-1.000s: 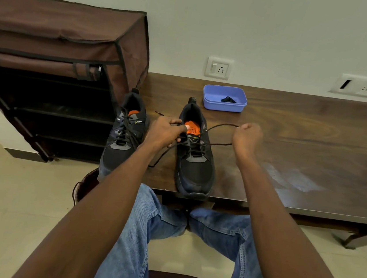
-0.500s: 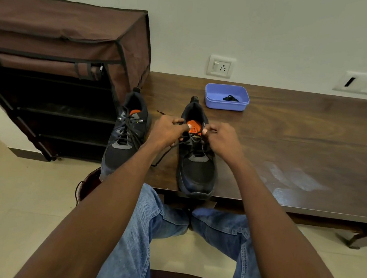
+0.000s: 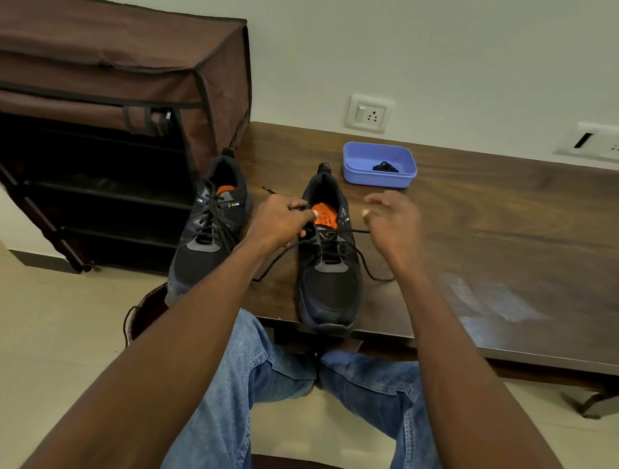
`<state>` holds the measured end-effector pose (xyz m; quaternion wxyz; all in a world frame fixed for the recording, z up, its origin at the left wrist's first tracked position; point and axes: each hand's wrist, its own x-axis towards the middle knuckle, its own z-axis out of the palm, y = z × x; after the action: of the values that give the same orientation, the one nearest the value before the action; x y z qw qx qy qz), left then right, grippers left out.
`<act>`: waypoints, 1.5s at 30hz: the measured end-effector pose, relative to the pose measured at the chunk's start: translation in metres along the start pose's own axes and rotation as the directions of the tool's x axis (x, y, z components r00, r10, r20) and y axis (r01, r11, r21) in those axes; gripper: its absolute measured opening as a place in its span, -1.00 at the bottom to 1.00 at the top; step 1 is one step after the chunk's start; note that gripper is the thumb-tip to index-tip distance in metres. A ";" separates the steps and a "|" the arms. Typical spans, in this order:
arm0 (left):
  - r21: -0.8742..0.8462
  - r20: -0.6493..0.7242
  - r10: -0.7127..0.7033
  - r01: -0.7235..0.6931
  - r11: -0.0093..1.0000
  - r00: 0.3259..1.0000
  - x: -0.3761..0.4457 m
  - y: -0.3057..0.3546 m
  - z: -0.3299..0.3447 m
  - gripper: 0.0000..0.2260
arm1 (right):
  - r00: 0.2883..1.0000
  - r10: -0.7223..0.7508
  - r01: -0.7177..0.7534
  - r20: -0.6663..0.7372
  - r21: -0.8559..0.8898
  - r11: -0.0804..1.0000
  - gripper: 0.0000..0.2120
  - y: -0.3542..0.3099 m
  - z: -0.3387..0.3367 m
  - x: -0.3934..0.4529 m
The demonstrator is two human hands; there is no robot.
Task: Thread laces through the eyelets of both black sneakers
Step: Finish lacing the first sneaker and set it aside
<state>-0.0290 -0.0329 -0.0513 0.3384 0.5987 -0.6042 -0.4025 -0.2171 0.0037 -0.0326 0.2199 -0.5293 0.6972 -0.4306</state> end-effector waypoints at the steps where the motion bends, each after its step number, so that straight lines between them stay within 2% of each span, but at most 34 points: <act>1: 0.006 0.001 0.000 0.000 1.000 1.000 -0.001 0.000 0.000 -0.70 | 0.991 -0.080 0.082 0.106 -0.017 0.996 -0.75 -0.004 0.006 -0.003; 3: 0.012 0.002 0.004 -0.004 1.000 1.000 -0.001 0.001 -0.001 -0.71 | 0.951 -0.159 0.191 0.266 -0.100 0.976 -0.76 -0.002 0.021 -0.005; 5: 0.014 0.004 0.010 -0.010 1.000 1.000 -0.001 0.001 -0.001 -0.75 | 0.927 -0.137 0.213 0.349 -0.188 0.959 -0.74 -0.001 0.030 -0.008; 8: 0.017 0.012 0.009 -0.009 1.000 1.000 0.000 0.000 0.000 -0.76 | 0.922 -0.126 0.201 0.366 -0.174 0.964 -0.80 -0.002 0.030 -0.010; 11: 0.022 0.013 0.005 -0.006 1.000 1.000 0.001 0.001 0.001 -0.70 | 0.937 -0.154 0.211 0.313 -0.157 0.965 -0.86 -0.002 0.029 -0.010; 14: 0.032 0.014 0.017 -0.017 0.999 1.000 0.001 0.001 0.002 -0.74 | 0.966 -0.022 0.026 0.257 -0.009 1.000 -0.83 0.003 0.026 -0.004; 17: 0.038 0.015 0.025 -0.026 0.999 1.000 0.001 -0.001 0.001 -0.68 | 0.957 0.115 -0.177 0.268 0.217 0.960 -0.78 0.004 0.021 -0.002; 22: 0.025 0.037 0.031 -0.032 0.999 0.999 -0.001 -0.001 0.002 -0.70 | 0.943 0.196 -0.268 0.269 0.264 0.927 -0.78 0.003 0.022 -0.003; 23: 0.019 0.035 0.026 -0.027 0.999 0.999 -0.002 -0.001 0.002 -0.71 | 0.936 0.231 -0.308 0.266 0.301 0.903 -0.77 0.000 0.020 -0.004; 25: -0.001 0.034 0.010 -0.010 1.000 0.999 -0.002 0.000 0.001 -0.73 | 0.901 0.340 -0.430 0.270 0.449 0.783 -0.78 0.002 0.016 0.001; 27: -0.016 0.041 0.000 0.000 1.000 0.999 -0.002 0.000 0.000 -0.72 | 0.868 0.432 -0.491 0.243 0.541 0.682 -0.80 0.005 0.012 0.005; 28: -0.015 0.043 -0.003 0.004 1.000 0.999 -0.002 -0.001 0.000 -0.70 | 0.867 0.470 -0.484 0.167 0.504 0.715 -0.82 0.009 0.011 0.006; 29: -0.012 0.044 -0.005 0.006 1.000 0.999 -0.002 -0.001 0.000 -0.67 | 0.876 0.481 -0.461 0.041 0.367 0.808 -0.87 0.012 0.010 0.008; 30: -0.010 0.047 -0.007 0.008 1.000 0.999 -0.001 -0.001 0.001 -0.64 | 0.889 0.447 -0.430 -0.103 0.153 0.890 -0.83 0.016 0.009 0.008; 31: -0.012 0.052 -0.006 0.006 1.000 0.999 -0.001 -0.002 0.000 -0.63 | 0.904 0.367 -0.388 -0.218 -0.061 0.920 -0.68 0.017 0.008 0.006; 32: -0.017 0.060 0.000 0.001 1.000 0.998 -0.002 -0.002 0.000 -0.65 | 0.923 0.269 -0.326 -0.276 -0.184 0.927 -0.56 0.017 0.009 0.005; 33: -0.023 0.074 0.004 -0.003 1.000 0.997 -0.003 -0.001 0.000 -0.67 | 0.941 0.216 -0.272 -0.263 -0.202 0.941 -0.50 0.015 0.008 0.004; 34: -0.028 0.089 0.010 -0.007 1.000 0.996 -0.004 -0.001 0.000 -0.68 | 0.959 0.200 -0.229 -0.201 -0.134 0.964 -0.49 0.011 0.008 0.004; 36: -0.023 0.109 0.020 -0.018 1.000 0.994 -0.006 0.001 0.000 -0.67 | 0.977 0.213 -0.212 -0.010 0.019 0.977 -0.50 0.003 0.012 0.000; 39: -0.009 0.127 0.027 -0.026 1.000 0.992 -0.008 0.002 0.000 -0.68 | 0.971 0.131 -0.110 0.201 -0.112 0.988 -0.48 -0.005 0.020 -0.012; 42: 0.036 0.129 0.058 -0.063 0.997 0.990 -0.010 0.003 -0.002 -0.86 | 0.961 0.083 -0.038 0.266 -0.171 0.985 -0.56 -0.010 0.022 -0.014; 45: 0.081 0.097 0.066 -0.074 0.994 0.993 -0.006 0.002 -0.001 -0.89 | 0.948 0.105 -0.068 0.301 -0.133 0.989 -0.50 -0.009 0.018 -0.009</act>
<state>-0.0287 -0.0267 -0.0482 0.2977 0.5712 -0.6567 -0.3922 -0.1954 0.0047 -0.0360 0.3120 -0.5710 0.7018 -0.2901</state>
